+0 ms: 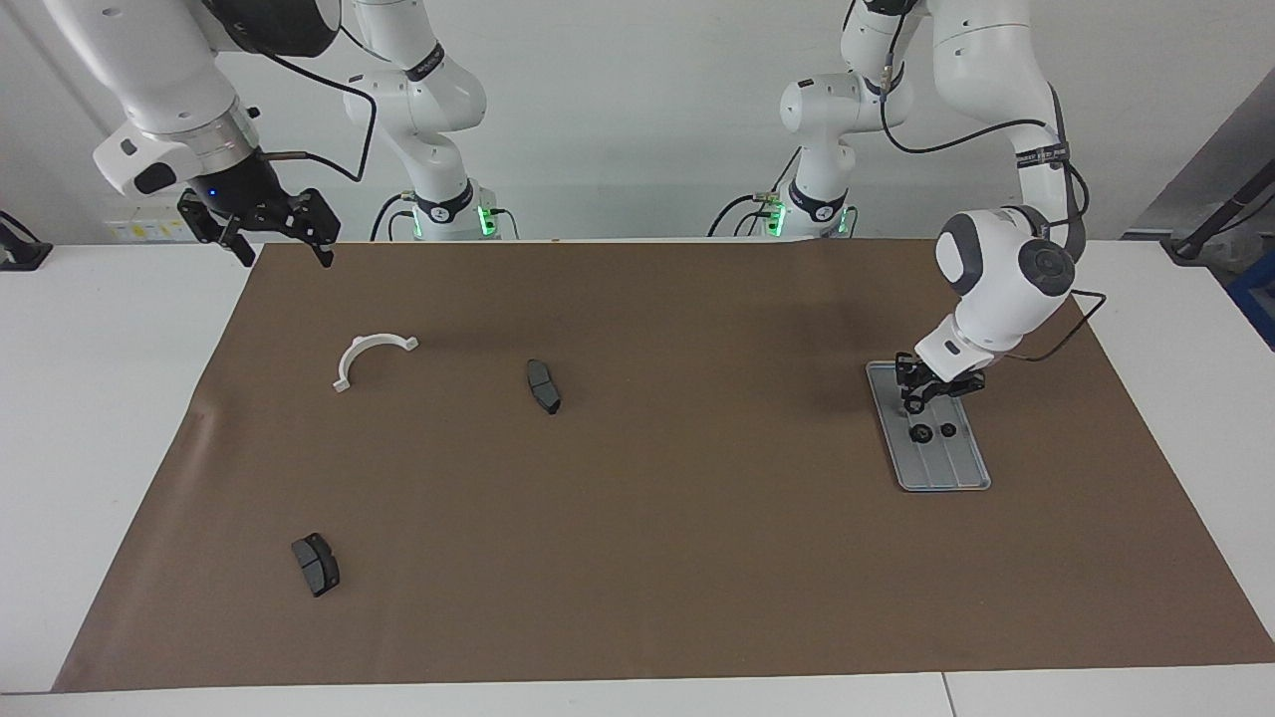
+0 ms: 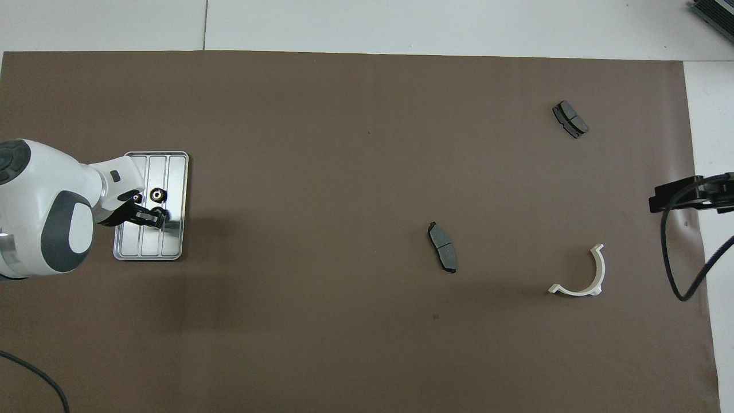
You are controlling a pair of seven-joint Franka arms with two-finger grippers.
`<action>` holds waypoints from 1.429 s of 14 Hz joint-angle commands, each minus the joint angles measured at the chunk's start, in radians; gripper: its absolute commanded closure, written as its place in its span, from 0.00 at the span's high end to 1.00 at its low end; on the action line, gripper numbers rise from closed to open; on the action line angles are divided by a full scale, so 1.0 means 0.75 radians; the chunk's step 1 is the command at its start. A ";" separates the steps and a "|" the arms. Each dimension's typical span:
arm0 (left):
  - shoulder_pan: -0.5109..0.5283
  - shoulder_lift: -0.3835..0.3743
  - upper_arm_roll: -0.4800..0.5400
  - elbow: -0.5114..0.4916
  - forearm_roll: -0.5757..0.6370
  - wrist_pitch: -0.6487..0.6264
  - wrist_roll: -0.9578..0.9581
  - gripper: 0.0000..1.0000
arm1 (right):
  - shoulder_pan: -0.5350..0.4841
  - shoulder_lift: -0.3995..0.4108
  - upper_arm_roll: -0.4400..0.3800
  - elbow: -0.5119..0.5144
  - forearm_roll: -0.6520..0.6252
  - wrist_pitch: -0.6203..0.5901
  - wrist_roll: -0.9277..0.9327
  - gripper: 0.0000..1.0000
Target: Pick bearing gear from pile to tray
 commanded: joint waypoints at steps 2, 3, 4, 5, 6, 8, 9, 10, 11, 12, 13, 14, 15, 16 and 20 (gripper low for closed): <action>0.003 -0.050 -0.013 0.029 -0.006 -0.019 0.023 1.00 | 0.001 -0.015 0.001 -0.011 0.021 0.002 0.015 1.00; 0.001 -0.050 -0.020 0.082 -0.006 -0.066 0.019 1.00 | 0.001 -0.015 0.001 -0.013 0.021 0.000 0.015 1.00; -0.001 -0.050 -0.026 0.155 -0.006 -0.131 0.015 1.00 | 0.001 -0.015 -0.001 -0.011 0.021 0.002 0.015 1.00; -0.017 -0.050 -0.026 0.245 -0.006 -0.221 0.011 1.00 | 0.001 -0.015 0.001 -0.011 0.021 0.000 0.015 1.00; -0.029 -0.048 -0.026 0.347 -0.006 -0.327 -0.005 1.00 | 0.001 -0.015 -0.001 -0.011 0.021 0.000 0.015 1.00; -0.029 -0.046 -0.044 0.535 -0.006 -0.495 -0.099 1.00 | 0.001 -0.015 0.001 -0.011 0.021 0.000 0.015 1.00; -0.029 -0.054 -0.066 0.597 -0.006 -0.558 -0.120 1.00 | 0.001 -0.015 -0.001 -0.011 0.021 0.000 0.015 1.00; -0.031 -0.080 -0.073 0.648 0.000 -0.626 -0.136 1.00 | 0.001 -0.015 0.001 -0.013 0.021 0.000 0.015 1.00; -0.029 -0.125 -0.073 0.681 0.006 -0.673 -0.140 1.00 | 0.001 -0.015 -0.001 -0.011 0.021 0.000 0.015 1.00; -0.029 -0.176 -0.071 0.690 0.004 -0.696 -0.143 1.00 | 0.001 -0.015 -0.001 -0.011 0.021 0.000 0.015 1.00; -0.027 -0.225 -0.071 0.688 0.002 -0.706 -0.143 1.00 | 0.001 -0.015 0.001 -0.011 0.021 0.000 0.015 1.00; -0.029 -0.246 -0.073 0.690 -0.004 -0.720 -0.145 1.00 | 0.001 -0.015 0.001 -0.011 0.021 0.000 0.015 1.00; -0.034 -0.246 -0.079 0.696 -0.006 -0.733 -0.163 1.00 | 0.001 -0.015 0.001 -0.011 0.021 0.000 0.015 1.00; -0.054 -0.240 -0.109 0.724 -0.010 -0.747 -0.230 1.00 | 0.001 -0.015 0.001 -0.011 0.021 0.000 0.015 1.00; -0.066 -0.230 -0.173 0.794 -0.006 -0.800 -0.406 1.00 | 0.001 -0.015 0.001 -0.011 0.021 0.000 0.015 1.00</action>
